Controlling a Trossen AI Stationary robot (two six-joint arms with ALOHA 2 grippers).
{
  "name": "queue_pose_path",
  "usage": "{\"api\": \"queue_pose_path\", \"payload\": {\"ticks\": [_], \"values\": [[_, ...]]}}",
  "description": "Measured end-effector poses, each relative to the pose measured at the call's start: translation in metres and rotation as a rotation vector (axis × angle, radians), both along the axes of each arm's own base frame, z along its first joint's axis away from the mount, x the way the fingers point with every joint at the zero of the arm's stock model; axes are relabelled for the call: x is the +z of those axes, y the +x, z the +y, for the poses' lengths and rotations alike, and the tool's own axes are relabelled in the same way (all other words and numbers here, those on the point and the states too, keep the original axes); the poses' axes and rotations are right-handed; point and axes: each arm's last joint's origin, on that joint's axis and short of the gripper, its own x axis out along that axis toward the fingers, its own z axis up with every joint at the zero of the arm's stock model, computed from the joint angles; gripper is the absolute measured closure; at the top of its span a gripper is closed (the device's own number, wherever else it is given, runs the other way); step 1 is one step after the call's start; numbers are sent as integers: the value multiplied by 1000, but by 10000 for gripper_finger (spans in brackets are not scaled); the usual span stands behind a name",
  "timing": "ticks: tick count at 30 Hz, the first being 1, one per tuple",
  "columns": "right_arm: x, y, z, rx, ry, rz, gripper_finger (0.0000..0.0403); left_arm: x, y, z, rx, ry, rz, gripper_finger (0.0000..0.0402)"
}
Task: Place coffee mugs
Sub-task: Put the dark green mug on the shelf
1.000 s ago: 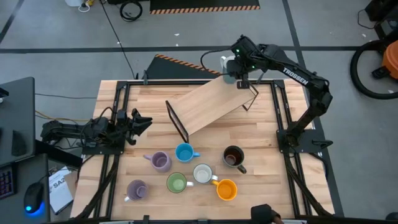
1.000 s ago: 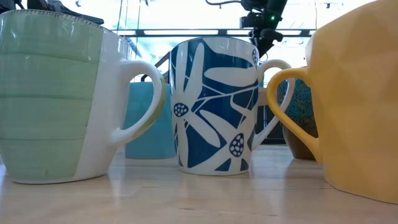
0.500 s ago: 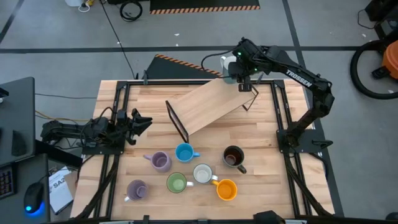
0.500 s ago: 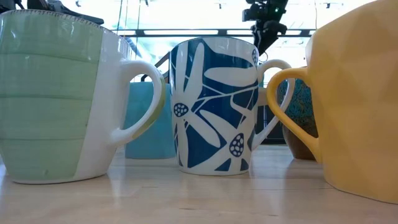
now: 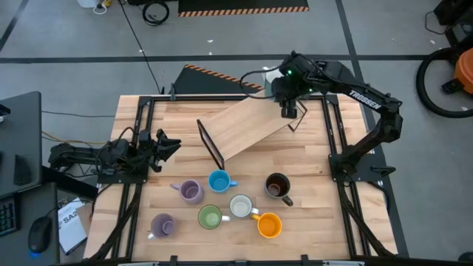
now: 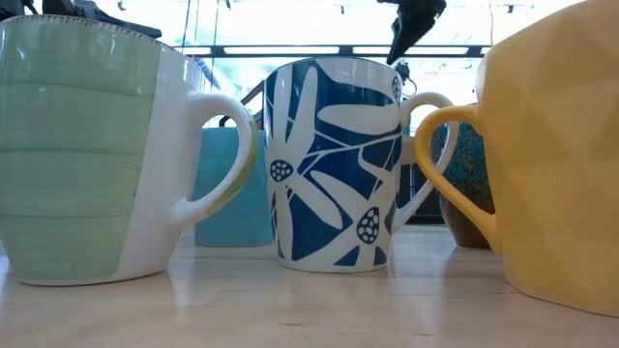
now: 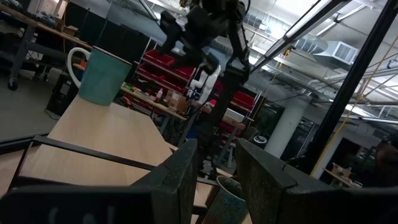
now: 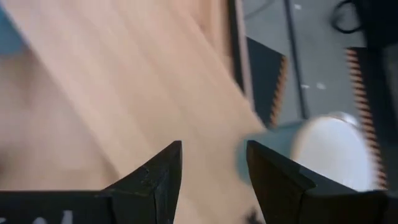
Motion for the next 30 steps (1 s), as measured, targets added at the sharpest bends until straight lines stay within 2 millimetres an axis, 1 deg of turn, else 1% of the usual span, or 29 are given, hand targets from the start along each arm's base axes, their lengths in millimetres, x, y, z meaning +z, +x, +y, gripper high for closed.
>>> {"api": "queue_pose_path", "payload": {"ticks": [5,15,19,25,30], "values": [[-1,8,22,-5,134,-43,218,0,0,0,3,10,2,285],[-6,19,77,-40,251,-13,220,0,0,0,50,169,40,285],[-22,24,99,-46,231,38,220,0,0,0,56,188,45,285],[-47,28,129,-62,274,93,220,0,0,0,56,190,46,285],[-70,31,151,-43,292,119,220,0,0,0,55,186,45,285]]}}
